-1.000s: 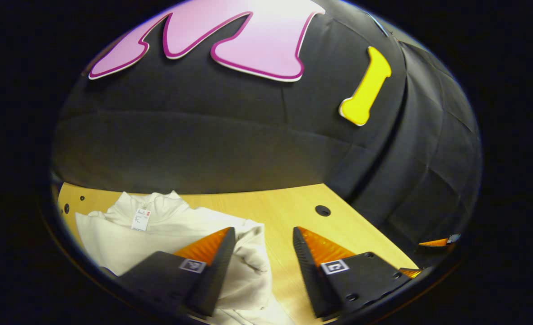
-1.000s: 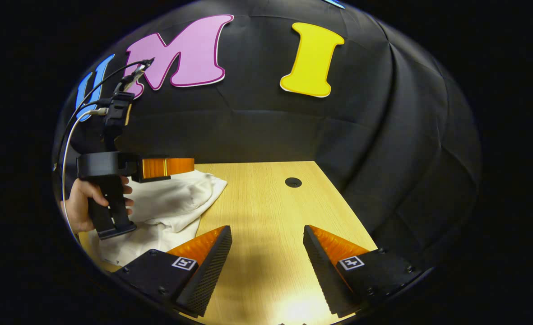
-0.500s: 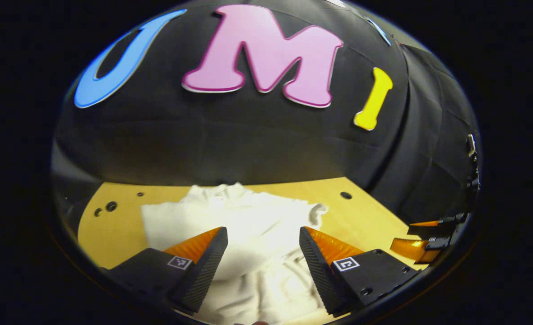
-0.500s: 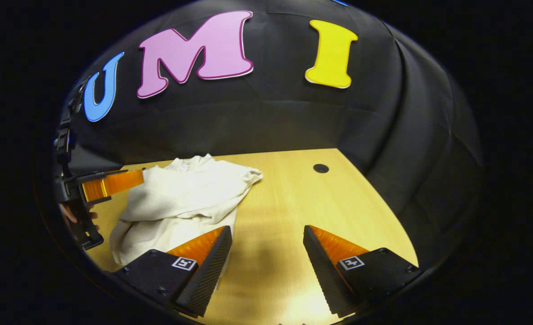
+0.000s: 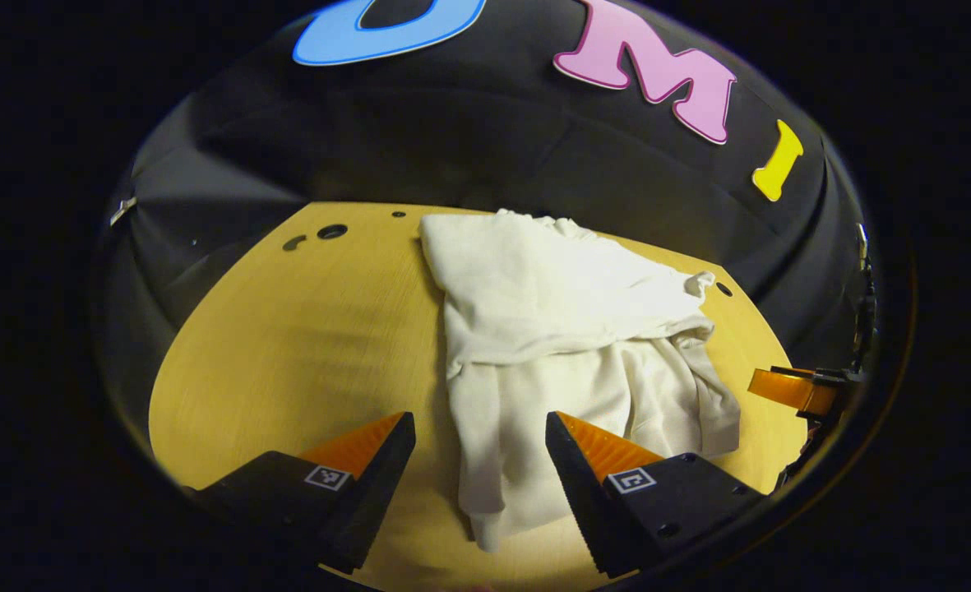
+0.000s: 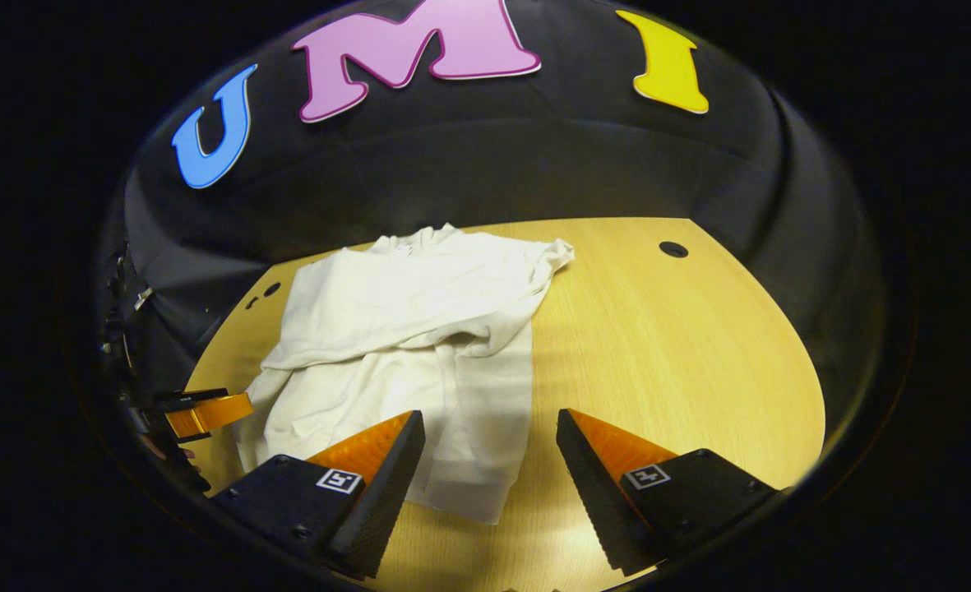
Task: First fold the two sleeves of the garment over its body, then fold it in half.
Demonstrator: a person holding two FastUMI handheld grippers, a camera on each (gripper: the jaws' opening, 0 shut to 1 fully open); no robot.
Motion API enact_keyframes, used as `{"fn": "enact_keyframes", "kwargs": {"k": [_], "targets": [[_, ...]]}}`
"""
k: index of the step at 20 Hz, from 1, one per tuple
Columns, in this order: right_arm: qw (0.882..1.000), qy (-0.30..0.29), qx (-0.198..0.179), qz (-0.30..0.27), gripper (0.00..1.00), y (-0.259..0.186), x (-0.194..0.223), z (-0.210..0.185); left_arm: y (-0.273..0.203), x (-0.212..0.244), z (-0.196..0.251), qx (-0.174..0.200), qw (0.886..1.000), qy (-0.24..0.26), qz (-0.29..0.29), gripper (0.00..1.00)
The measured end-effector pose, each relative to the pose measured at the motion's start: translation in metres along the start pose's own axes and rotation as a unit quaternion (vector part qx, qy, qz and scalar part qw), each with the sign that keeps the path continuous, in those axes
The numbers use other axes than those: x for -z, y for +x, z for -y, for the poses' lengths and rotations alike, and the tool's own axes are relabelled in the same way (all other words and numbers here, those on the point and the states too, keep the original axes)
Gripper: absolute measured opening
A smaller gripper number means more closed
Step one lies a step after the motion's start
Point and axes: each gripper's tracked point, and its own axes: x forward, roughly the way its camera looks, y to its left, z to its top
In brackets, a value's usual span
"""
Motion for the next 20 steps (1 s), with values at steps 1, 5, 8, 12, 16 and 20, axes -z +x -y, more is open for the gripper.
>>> {"fn": "enact_keyframes", "kwargs": {"k": [1,5,8,12,16,20], "targets": [[1.000,-0.002,-0.001,-0.010,0.99,0.004,0.009,-0.003,0.001,0.007,0.000,-0.001,1.000,0.000,-0.006,0.98],[0.999,-0.002,0.004,-0.041,0.99,0.015,0.038,-0.007,0.000,0.034,0.003,0.000,0.999,0.000,-0.032,0.98],[0.998,0.005,0.011,-0.059,0.99,0.021,0.053,-0.004,0.001,0.049,0.005,-0.005,0.999,0.005,-0.047,0.98],[0.997,0.007,0.013,-0.070,1.00,0.025,0.062,-0.003,0.008,0.063,0.006,-0.016,0.998,0.019,-0.055,1.00],[0.997,-0.038,0.025,-0.069,0.99,0.027,0.067,-0.005,0.011,0.065,0.008,-0.030,0.996,0.067,-0.049,0.98],[0.997,-0.037,0.024,-0.068,0.86,0.029,0.067,-0.013,0.015,0.066,0.020,-0.021,0.996,0.070,-0.051,0.83]]}}
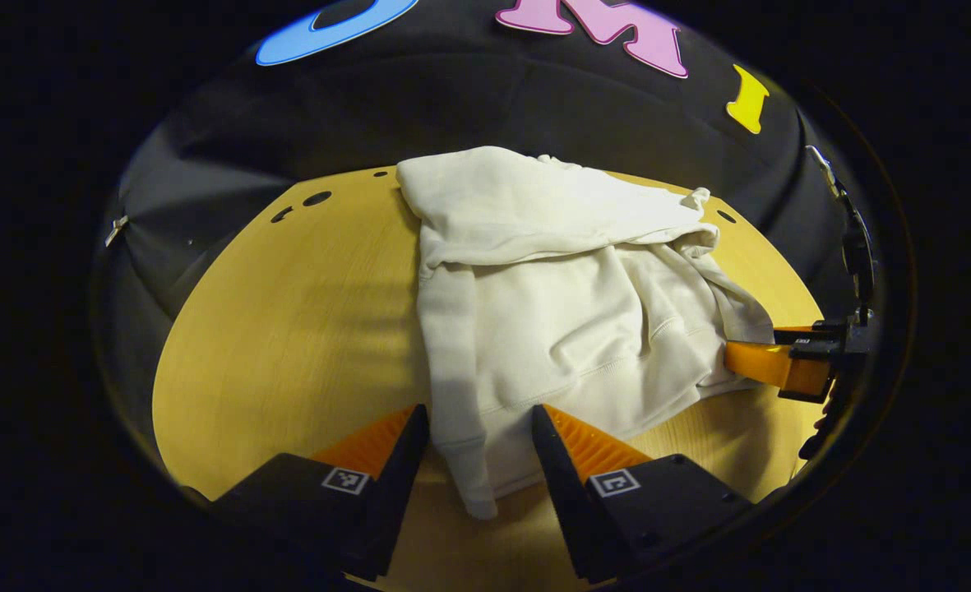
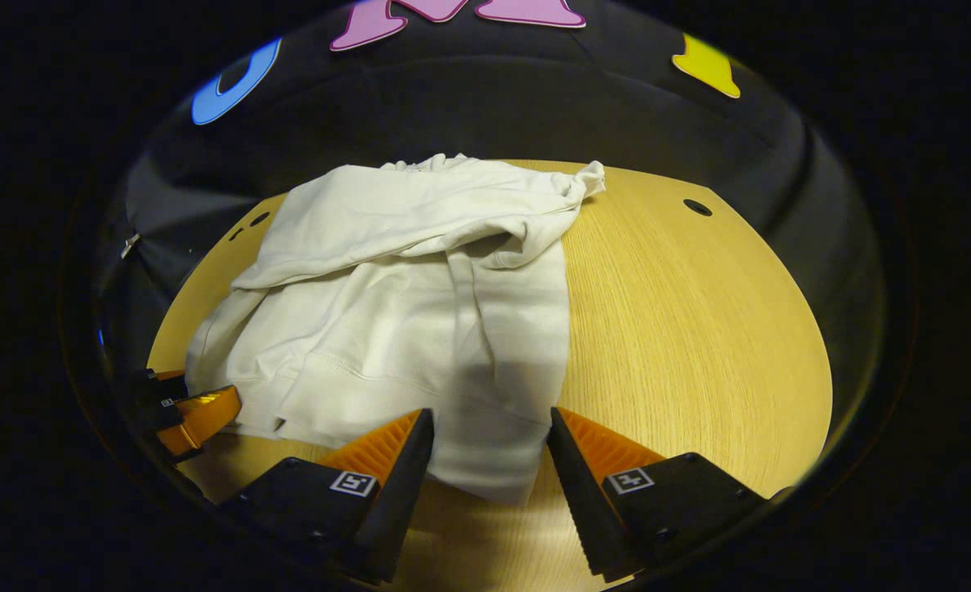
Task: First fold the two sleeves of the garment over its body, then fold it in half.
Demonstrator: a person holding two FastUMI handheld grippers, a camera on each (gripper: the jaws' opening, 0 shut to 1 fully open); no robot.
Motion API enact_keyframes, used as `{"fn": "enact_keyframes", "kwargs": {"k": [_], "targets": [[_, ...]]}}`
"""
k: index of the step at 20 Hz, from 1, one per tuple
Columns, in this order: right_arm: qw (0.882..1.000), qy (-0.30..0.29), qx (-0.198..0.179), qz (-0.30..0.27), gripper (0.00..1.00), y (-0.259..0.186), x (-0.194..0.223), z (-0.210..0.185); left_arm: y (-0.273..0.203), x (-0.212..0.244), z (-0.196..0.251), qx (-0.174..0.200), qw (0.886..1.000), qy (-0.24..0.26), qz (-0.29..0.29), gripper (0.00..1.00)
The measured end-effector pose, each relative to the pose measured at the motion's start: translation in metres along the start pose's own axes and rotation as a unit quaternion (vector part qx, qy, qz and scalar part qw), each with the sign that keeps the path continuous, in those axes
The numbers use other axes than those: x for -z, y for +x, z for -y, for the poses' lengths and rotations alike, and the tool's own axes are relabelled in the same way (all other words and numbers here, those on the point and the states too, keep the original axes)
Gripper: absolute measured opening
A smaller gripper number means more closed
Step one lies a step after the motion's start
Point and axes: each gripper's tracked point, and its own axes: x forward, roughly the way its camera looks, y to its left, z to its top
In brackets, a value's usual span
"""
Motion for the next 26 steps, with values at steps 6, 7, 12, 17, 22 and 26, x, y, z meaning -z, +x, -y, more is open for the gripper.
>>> {"fn": "enact_keyframes", "kwargs": {"k": [6,7,12,17,22,26], "targets": [[1.000,-0.002,-0.012,-0.005,0.30,0.003,-0.001,-0.015,0.000,-0.005,0.010,0.004,1.000,-0.027,0.014,0.35],[1.000,-0.004,-0.011,-0.002,0.27,0.002,-0.002,-0.015,0.001,-0.005,0.010,0.003,1.000,-0.026,0.015,0.22],[1.000,0.007,-0.029,-0.005,0.14,0.001,-0.003,-0.017,0.001,-0.009,0.012,-0.013,1.000,0.009,0.016,0.07],[0.999,0.015,-0.040,0.004,0.14,-0.011,-0.019,-0.010,-0.016,-0.030,0.008,-0.004,0.999,-0.012,0.030,0.06],[0.998,0.025,-0.055,0.033,0.14,-0.022,-0.060,-0.013,-0.033,-0.072,-0.002,-0.002,0.997,-0.038,0.063,0.06],[0.995,0.019,-0.063,0.071,0.14,-0.020,-0.111,-0.019,-0.038,-0.112,-0.005,0.001,0.995,-0.041,0.093,0.06]]}}
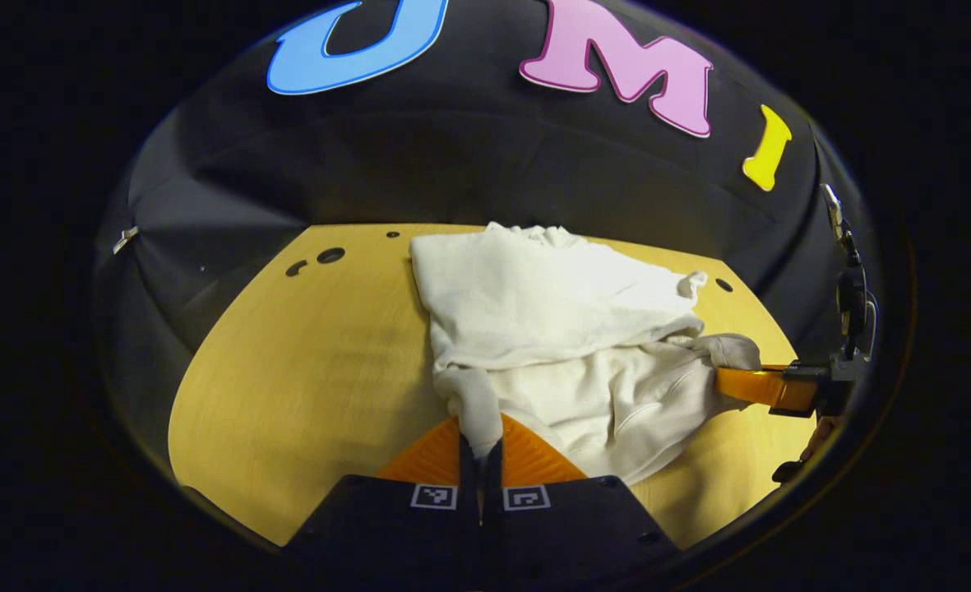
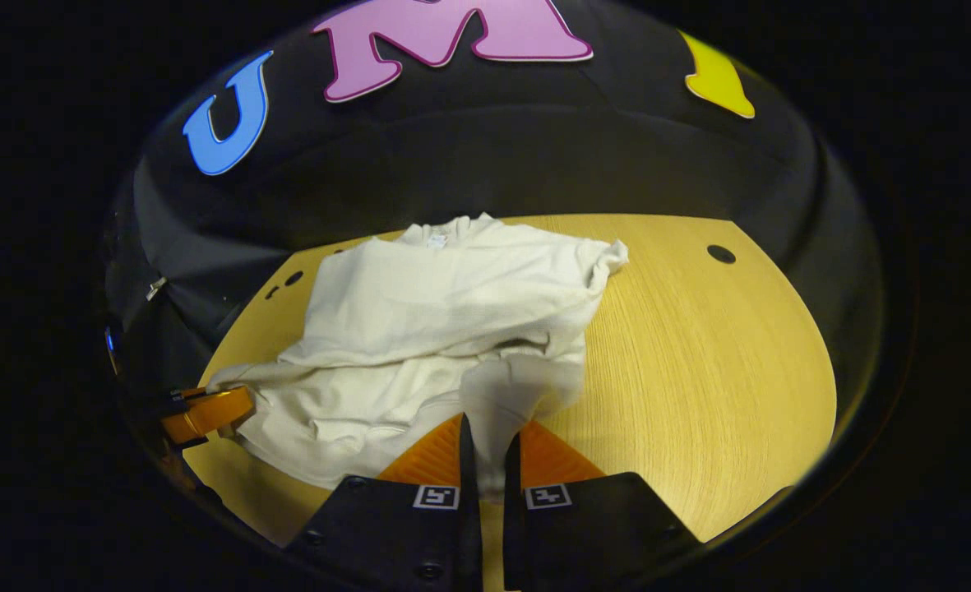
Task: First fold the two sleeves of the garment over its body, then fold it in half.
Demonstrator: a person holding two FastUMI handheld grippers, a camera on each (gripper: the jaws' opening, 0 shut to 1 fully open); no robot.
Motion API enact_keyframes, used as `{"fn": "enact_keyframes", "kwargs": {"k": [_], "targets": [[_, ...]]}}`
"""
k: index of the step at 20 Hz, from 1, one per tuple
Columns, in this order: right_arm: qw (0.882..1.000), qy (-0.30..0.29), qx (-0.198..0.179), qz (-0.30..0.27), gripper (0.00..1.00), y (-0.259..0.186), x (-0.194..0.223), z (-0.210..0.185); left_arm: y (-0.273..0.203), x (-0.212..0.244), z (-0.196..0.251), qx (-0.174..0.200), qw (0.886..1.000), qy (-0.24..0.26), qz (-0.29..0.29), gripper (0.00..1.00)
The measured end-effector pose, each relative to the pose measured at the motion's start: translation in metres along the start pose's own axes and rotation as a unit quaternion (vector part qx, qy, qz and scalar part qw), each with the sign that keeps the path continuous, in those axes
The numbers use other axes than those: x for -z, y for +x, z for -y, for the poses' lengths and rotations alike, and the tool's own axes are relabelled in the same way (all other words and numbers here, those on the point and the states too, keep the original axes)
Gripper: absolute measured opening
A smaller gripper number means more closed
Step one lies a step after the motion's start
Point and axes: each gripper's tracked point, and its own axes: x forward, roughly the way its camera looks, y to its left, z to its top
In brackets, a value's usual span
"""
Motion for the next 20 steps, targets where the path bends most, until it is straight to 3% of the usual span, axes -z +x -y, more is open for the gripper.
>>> {"fn": "enact_keyframes", "kwargs": {"k": [1,2,9,13,20], "targets": [[1.000,-0.006,-0.001,0.010,0.14,0.003,-0.013,-0.001,0.004,-0.016,0.000,0.002,1.000,0.000,0.013,0.11],[1.000,-0.011,-0.002,0.022,0.14,0.007,-0.027,-0.002,0.006,-0.032,0.001,0.003,1.000,0.002,0.025,0.06],[0.996,-0.011,-0.009,0.093,0.14,0.043,-0.127,-0.019,0.035,-0.128,-0.001,-0.001,0.994,0.037,0.105,0.06],[0.991,-0.014,0.005,0.136,0.14,0.069,-0.177,-0.020,0.067,-0.170,-0.010,-0.006,0.990,0.041,0.133,0.06],[0.983,-0.009,0.054,0.177,0.13,0.133,-0.205,-0.008,0.149,-0.205,-0.029,-0.011,0.987,0.036,0.153,0.06]]}}
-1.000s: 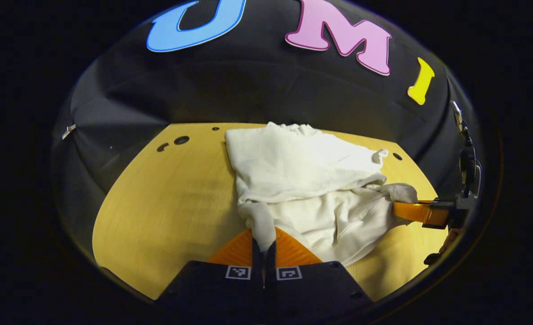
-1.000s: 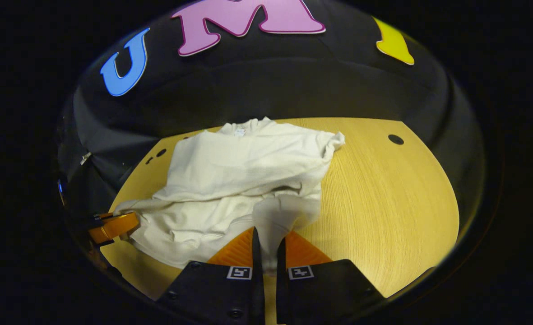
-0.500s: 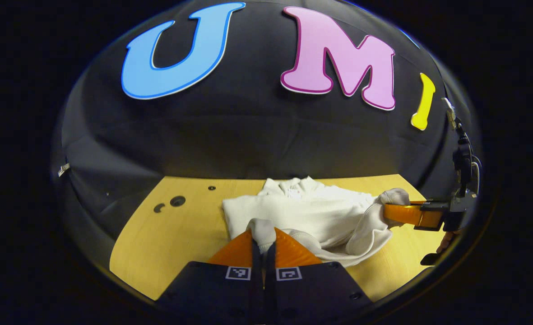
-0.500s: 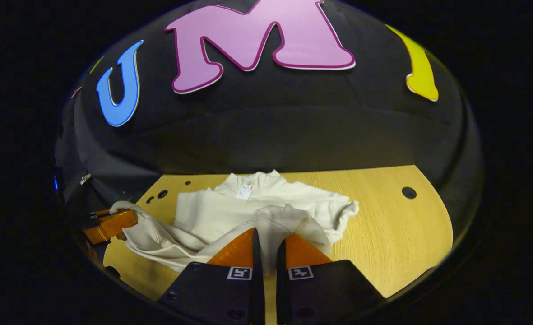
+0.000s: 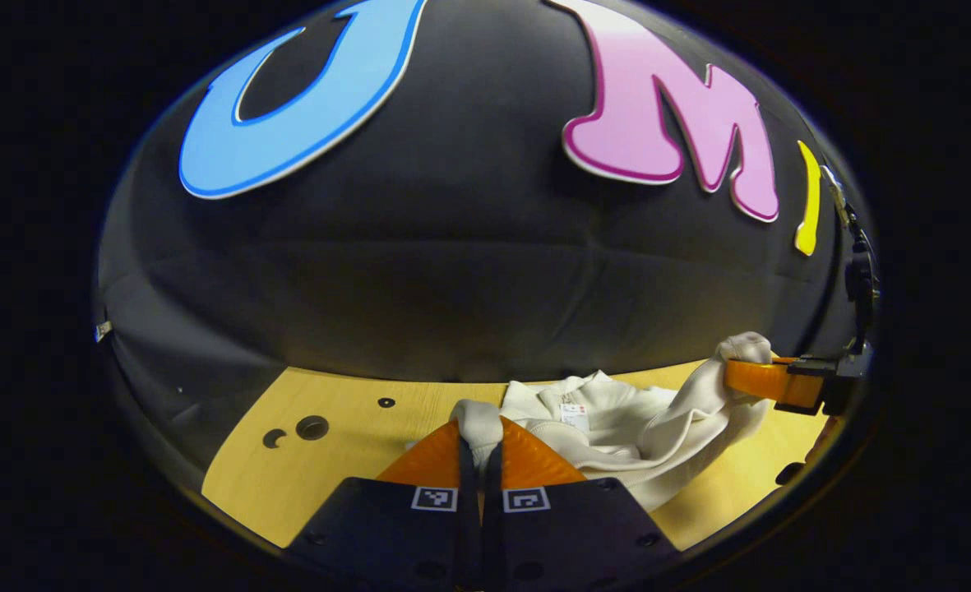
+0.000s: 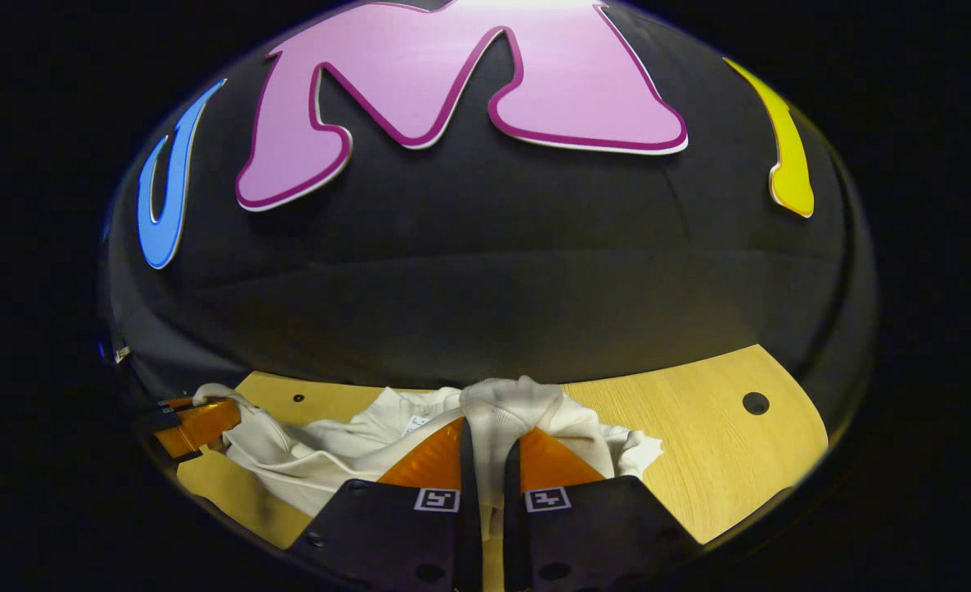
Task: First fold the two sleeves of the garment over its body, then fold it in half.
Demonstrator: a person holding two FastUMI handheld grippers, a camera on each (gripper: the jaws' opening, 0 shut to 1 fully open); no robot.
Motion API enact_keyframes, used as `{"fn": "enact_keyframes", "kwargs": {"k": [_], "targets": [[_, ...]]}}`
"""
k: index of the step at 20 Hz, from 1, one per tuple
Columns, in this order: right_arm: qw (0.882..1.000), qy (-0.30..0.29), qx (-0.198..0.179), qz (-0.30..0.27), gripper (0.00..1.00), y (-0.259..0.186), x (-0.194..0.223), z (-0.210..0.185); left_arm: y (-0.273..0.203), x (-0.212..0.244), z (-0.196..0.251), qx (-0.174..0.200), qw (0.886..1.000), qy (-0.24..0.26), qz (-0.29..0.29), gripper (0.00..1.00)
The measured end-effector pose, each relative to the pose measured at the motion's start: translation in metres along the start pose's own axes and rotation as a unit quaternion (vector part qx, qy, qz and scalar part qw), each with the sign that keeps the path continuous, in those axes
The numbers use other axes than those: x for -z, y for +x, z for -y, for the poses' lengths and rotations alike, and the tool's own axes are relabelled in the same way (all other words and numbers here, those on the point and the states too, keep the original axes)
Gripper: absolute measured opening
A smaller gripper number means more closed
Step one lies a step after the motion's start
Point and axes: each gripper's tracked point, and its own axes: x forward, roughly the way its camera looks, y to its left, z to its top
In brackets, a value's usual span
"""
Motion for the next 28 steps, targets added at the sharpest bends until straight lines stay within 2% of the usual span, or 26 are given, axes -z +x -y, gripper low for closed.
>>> {"fn": "enact_keyframes", "kwargs": {"k": [6,7,8,9,10,11,14,15,16,17,20,25,28], "targets": [[0.999,-0.042,0.021,0.018,0.16,0.041,0.019,0.003,0.055,0.017,-0.003,0.002,1.000,0.031,0.004,0.06],[0.998,-0.047,0.023,0.017,0.12,0.047,0.022,0.003,0.061,0.019,0.000,0.006,0.999,0.038,0.006,0.06],[0.998,-0.052,0.026,0.016,0.19,0.050,0.026,0.006,0.069,0.021,0.003,0.008,0.999,0.039,0.008,0.07],[0.998,-0.052,0.029,0.010,0.22,0.053,0.031,0.007,0.074,0.022,0.003,0.005,0.999,0.039,0.012,0.13],[0.998,-0.051,0.028,0.007,0.33,0.055,0.034,0.007,0.078,0.023,0.004,0.003,0.999,0.038,0.017,0.16],[0.998,-0.051,0.028,0.003,0.31,0.055,0.037,0.009,0.082,0.023,0.000,-0.008,0.999,0.041,0.024,0.24],[0.998,-0.064,0.024,0.001,0.73,0.054,0.041,0.013,0.083,0.027,-0.014,-0.042,0.997,0.058,0.024,0.63],[0.997,-0.068,0.026,0.001,0.82,0.052,0.040,0.016,0.082,0.028,-0.015,-0.045,0.997,0.053,0.023,0.88],[0.997,-0.066,0.025,0.002,0.93,0.051,0.040,0.017,0.080,0.026,-0.014,-0.047,0.998,0.045,0.024,0.93],[0.998,-0.061,0.021,0.002,0.94,0.048,0.039,0.016,0.077,0.022,-0.015,-0.054,0.997,0.038,0.030,0.99],[0.998,-0.050,0.028,0.005,0.98,0.036,0.034,0.028,0.058,0.000,-0.019,-0.074,0.995,0.035,0.059,0.99],[0.999,-0.028,0.038,0.024,0.98,0.002,0.008,0.045,0.010,-0.035,-0.007,-0.073,0.993,0.036,0.089,0.99],[0.998,-0.038,0.043,0.038,0.98,-0.028,-0.013,0.055,-0.030,-0.050,0.005,-0.072,0.992,0.027,0.102,0.99]]}}
